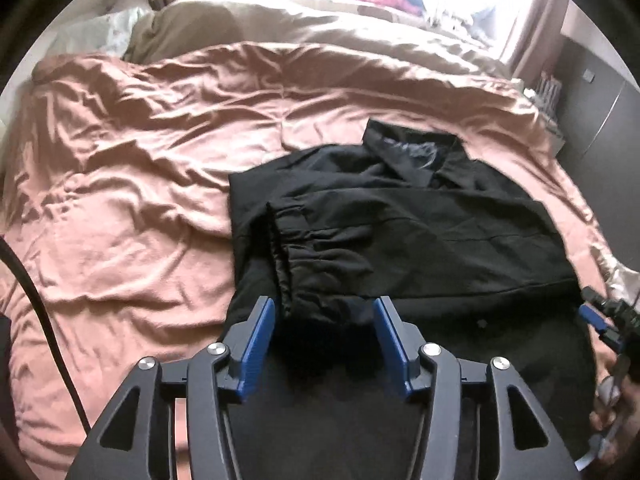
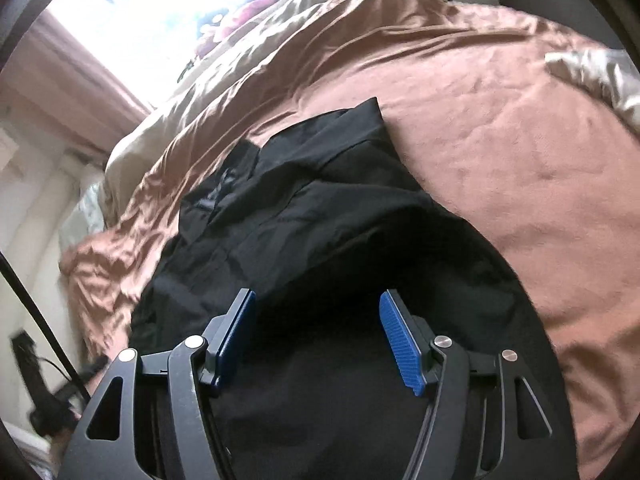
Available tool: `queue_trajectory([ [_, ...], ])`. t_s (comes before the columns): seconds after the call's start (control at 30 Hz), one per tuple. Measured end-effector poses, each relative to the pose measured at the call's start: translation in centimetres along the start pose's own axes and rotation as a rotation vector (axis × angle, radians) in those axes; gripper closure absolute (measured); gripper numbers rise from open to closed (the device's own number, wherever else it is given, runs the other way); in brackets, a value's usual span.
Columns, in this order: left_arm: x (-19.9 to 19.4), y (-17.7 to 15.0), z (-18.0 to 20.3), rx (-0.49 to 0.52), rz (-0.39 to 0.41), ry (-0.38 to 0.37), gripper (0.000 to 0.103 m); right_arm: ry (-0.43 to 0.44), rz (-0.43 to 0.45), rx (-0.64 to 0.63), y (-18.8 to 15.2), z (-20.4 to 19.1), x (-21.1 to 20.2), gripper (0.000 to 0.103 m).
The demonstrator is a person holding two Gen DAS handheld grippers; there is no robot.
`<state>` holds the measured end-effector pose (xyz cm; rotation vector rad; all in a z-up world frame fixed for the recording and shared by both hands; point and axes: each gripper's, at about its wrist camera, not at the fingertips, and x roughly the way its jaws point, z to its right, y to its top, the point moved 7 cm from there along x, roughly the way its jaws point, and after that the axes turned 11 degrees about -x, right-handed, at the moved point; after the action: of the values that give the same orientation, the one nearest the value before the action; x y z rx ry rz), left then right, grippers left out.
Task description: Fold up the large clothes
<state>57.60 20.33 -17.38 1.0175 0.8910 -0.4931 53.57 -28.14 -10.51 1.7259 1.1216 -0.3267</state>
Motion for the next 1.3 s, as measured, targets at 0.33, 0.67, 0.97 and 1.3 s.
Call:
queue_trajectory([
  [0.33,-10.0,-2.9,-0.1,-0.011,0.139,-0.096,0.036,-0.124,0.041,-0.269,-1.3,-0.6,-9.4,0.030],
  [0.67,-17.3,-8.3,-1.1,-0.001,0.190,-0.153,0.016,-0.144,0.081,-0.293,-6.1,0.2,-17.4,0.000],
  [0.97,-23.4,-14.4,-1.2,0.064,0.216,-0.151,0.000,-0.141,0.176,-0.321,-9.0,0.6,-23.7,0.000],
  [1.3,-27.6,-20.4,-2.5,0.047,0.276,-0.214,0.000,-0.144,0.218,-0.453,-15.0,1.7,-27.6,0.000],
])
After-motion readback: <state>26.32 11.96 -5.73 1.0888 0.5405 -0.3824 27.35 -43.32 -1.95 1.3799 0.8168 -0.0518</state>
